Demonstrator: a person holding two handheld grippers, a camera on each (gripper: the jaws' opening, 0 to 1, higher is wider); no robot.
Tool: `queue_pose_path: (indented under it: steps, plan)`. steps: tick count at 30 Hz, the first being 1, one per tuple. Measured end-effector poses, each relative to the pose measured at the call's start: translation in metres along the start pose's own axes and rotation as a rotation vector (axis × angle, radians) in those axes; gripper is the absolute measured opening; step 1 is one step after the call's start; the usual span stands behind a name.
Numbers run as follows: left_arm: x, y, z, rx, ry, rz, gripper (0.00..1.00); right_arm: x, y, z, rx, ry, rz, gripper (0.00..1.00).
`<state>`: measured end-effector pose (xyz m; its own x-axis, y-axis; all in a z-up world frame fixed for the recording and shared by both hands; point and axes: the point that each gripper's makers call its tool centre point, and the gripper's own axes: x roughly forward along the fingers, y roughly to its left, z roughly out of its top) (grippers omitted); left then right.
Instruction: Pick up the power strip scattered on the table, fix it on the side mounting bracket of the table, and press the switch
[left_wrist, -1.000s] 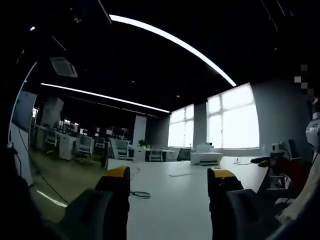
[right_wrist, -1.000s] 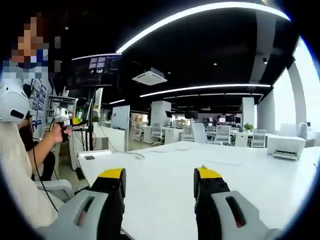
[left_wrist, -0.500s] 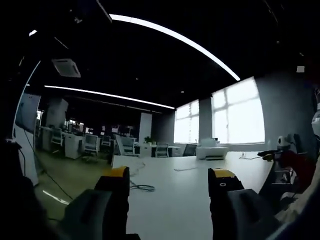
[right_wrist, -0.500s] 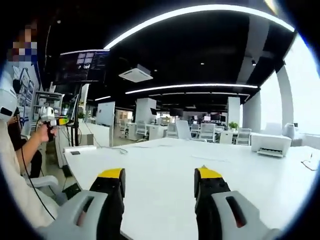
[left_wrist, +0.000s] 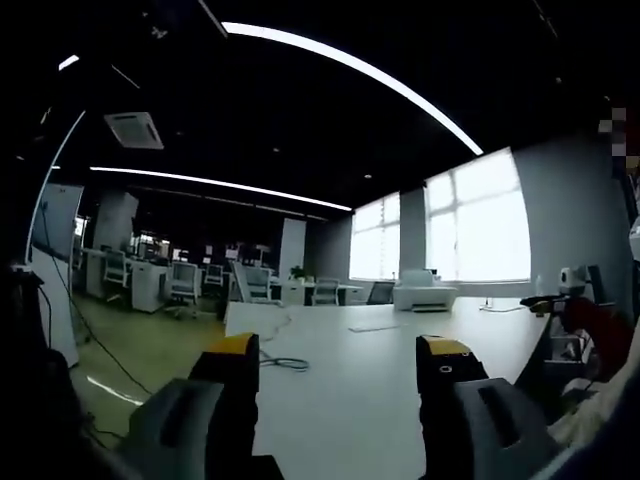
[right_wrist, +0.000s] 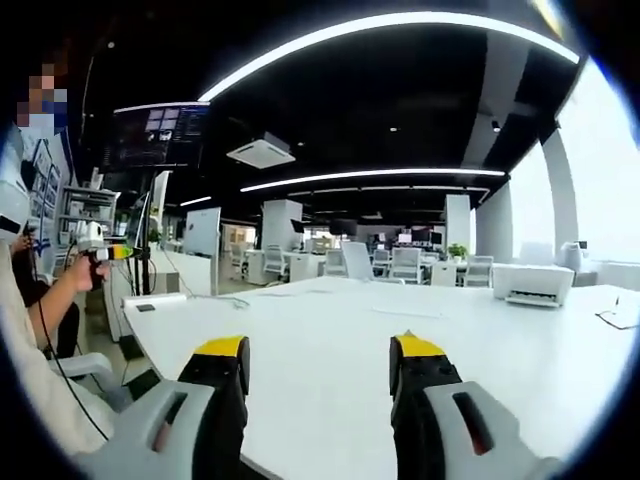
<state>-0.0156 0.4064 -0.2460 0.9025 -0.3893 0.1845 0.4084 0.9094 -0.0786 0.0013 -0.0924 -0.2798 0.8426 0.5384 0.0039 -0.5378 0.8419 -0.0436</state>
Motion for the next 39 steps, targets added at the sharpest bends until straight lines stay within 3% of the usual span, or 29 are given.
queue_pose_path:
  steps: [7,10,19,25,31,39]
  plan:
    - [-0.003,0.007,-0.001,0.006,0.018,0.021,0.68,0.0,-0.001,-0.002,0.005,0.005,-0.001,0.52]
    - [-0.003,0.01,-0.002,0.016,0.035,0.031,0.63,0.001,-0.001,-0.002,0.007,0.006,0.0,0.52]
    - [-0.015,0.026,0.01,0.031,0.053,0.063,0.66,0.005,0.002,-0.002,0.009,0.006,0.012,0.52]
    - [-0.026,0.044,0.011,0.034,0.13,0.102,0.65,0.005,0.003,0.002,0.003,0.0,0.017,0.52]
    - [-0.031,0.052,0.015,0.05,0.168,0.108,0.66,0.006,0.005,0.003,-0.003,0.0,0.023,0.52]
    - [-0.041,0.067,0.0,0.057,0.33,0.115,0.65,0.005,0.005,0.008,0.0,-0.01,0.023,0.52]
